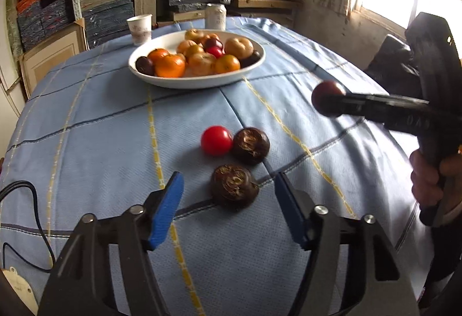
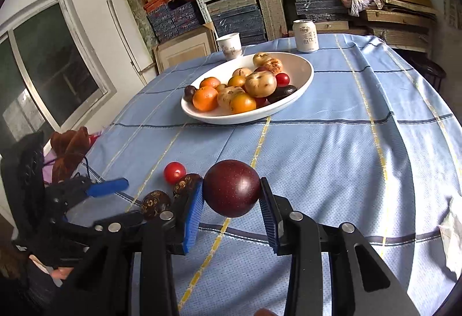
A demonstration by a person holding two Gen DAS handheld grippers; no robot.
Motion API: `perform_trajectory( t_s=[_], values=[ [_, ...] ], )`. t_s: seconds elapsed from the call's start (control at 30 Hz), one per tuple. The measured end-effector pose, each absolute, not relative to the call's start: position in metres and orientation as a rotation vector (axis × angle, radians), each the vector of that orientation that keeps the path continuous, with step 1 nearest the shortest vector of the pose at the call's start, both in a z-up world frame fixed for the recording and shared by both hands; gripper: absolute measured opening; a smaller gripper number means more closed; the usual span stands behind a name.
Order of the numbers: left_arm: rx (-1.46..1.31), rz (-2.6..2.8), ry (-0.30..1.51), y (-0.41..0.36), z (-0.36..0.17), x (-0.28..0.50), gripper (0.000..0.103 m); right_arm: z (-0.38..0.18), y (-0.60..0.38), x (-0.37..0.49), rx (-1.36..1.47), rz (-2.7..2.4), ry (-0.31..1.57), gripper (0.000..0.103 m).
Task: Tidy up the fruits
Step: 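Grasp a dark brown round fruit with the left tool while the right tool holds the plum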
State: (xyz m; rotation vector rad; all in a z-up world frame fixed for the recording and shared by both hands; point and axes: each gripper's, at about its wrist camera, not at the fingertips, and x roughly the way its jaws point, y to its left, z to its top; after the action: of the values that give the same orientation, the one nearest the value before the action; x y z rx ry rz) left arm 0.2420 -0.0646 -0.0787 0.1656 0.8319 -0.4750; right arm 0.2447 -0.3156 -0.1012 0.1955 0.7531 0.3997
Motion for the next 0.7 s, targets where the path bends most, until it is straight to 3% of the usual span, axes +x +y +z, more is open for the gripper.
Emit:
perform_trajectory(
  t_s=[0.7],
  values=[
    [0.163,-0.494,0.953,-0.076,-0.105,0.261,0.048,-0.096,-0.322,0.239,0.218,0.433,0.733,0.039]
  ],
)
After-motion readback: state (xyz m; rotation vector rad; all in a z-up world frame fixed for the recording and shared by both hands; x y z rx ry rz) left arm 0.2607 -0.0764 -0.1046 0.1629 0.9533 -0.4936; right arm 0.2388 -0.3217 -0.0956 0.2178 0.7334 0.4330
